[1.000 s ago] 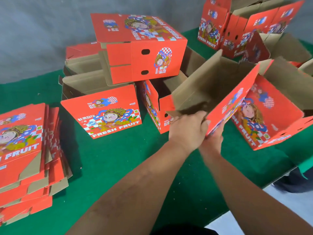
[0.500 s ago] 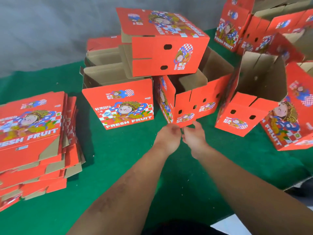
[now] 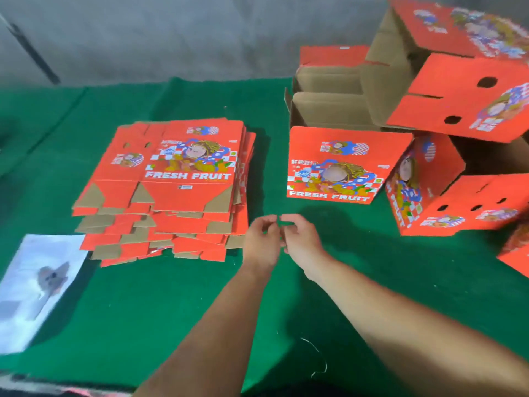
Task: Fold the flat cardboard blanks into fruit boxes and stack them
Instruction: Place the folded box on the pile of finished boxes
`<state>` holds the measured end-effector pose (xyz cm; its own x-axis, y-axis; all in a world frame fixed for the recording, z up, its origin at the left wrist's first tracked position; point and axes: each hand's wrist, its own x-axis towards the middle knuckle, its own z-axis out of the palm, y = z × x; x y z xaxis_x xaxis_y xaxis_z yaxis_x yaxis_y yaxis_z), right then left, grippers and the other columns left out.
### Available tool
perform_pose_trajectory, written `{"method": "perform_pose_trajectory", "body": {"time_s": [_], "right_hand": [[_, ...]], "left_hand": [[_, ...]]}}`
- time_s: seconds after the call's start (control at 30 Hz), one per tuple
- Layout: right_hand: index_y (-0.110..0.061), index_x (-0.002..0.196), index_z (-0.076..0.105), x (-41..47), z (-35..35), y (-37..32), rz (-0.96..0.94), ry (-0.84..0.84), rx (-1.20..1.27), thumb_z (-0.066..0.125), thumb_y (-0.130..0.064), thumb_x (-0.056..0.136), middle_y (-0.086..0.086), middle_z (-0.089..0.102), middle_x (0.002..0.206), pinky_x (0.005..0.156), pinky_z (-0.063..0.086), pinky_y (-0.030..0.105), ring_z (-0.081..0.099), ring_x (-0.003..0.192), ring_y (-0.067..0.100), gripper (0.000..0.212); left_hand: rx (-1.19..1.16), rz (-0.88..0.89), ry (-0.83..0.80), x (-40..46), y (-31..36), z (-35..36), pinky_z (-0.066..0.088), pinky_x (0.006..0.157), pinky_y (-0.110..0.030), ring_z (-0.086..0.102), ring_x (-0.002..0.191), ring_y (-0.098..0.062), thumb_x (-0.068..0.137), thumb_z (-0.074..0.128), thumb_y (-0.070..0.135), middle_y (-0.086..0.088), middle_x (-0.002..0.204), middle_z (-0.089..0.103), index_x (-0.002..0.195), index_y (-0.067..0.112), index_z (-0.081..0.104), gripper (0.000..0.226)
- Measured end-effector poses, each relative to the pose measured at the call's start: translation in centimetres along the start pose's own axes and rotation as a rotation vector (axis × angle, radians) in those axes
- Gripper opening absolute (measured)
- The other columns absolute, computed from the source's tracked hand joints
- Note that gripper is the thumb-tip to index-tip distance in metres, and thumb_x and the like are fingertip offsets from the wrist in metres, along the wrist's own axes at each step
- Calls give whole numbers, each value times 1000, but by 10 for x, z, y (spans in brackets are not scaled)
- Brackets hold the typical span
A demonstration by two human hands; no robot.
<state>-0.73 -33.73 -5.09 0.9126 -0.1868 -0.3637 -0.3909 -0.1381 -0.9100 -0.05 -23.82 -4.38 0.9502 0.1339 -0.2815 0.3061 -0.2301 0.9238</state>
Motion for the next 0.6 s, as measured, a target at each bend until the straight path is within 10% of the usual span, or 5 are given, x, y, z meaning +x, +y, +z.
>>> {"method": "perform_pose_trajectory", "body": {"time_s": [0.2, 0.4, 0.6], "right_hand": [[-23, 113, 68, 15, 97, -24, -30, -123, -70, 56, -19, 102, -6, 68, 97, 70, 50, 23, 65, 79, 12, 16], [-12, 116, 71, 49, 145, -32, 76, 5, -108, 61, -34, 97, 9, 73, 111, 87, 60, 50, 71, 99, 29, 31], [-12, 101, 69, 66, 156, -46, 160, 162, 28, 57, -36, 102, 10, 71, 97, 84, 58, 47, 67, 88, 30, 27]], "left_hand": [[-99, -177, 323, 31, -31, -118, 42, 89, -27, 60, 110, -20, 99, 60, 26, 0, 128, 62, 132, 21, 59, 33], [-39, -127, 138, 47, -43, -143, 42, 110, -36, 53, 128, -16, 101, 58, 36, 4, 143, 56, 149, 21, 48, 52], [-38, -71, 19, 57, -41, -146, 39, 111, -30, 56, 125, -14, 99, 54, 13, 8, 134, 62, 142, 20, 56, 44]]}}
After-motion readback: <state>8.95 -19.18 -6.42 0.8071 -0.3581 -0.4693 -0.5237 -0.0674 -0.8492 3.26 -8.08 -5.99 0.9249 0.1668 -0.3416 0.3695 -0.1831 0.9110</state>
